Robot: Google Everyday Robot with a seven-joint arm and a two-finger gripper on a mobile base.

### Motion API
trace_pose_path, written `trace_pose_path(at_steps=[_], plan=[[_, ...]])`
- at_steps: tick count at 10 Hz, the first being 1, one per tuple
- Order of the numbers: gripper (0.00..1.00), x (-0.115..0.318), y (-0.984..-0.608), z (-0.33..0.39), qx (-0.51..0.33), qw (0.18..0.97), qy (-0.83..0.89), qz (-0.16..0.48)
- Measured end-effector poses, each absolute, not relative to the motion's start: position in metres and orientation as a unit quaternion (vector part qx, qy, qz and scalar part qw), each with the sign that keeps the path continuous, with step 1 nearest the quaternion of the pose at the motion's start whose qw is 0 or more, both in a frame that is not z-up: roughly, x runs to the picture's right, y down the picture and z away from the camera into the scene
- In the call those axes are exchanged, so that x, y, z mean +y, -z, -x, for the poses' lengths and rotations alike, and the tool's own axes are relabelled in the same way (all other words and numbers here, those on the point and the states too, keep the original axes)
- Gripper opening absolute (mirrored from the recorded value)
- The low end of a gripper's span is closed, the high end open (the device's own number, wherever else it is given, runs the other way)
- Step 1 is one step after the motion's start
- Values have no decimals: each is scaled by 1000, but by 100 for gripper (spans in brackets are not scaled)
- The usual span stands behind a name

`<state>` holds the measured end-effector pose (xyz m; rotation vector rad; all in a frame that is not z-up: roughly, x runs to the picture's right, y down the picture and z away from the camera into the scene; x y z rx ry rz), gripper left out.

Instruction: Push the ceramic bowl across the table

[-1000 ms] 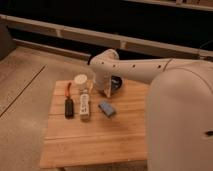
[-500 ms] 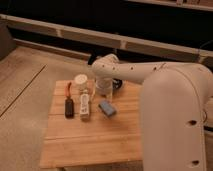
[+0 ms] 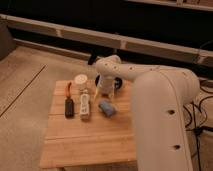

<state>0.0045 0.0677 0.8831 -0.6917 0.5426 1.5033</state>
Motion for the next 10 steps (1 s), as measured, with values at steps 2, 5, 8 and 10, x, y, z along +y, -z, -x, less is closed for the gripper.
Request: trace_pose_path(at_steps=[2, 5, 8, 10], plan=[[65, 66, -896, -17, 250, 643, -657, 303], [65, 67, -896, -17, 251, 643, -657, 303], [65, 77, -906, -16, 256, 645, -650, 309], [65, 79, -918, -18, 262, 644, -648, 312]])
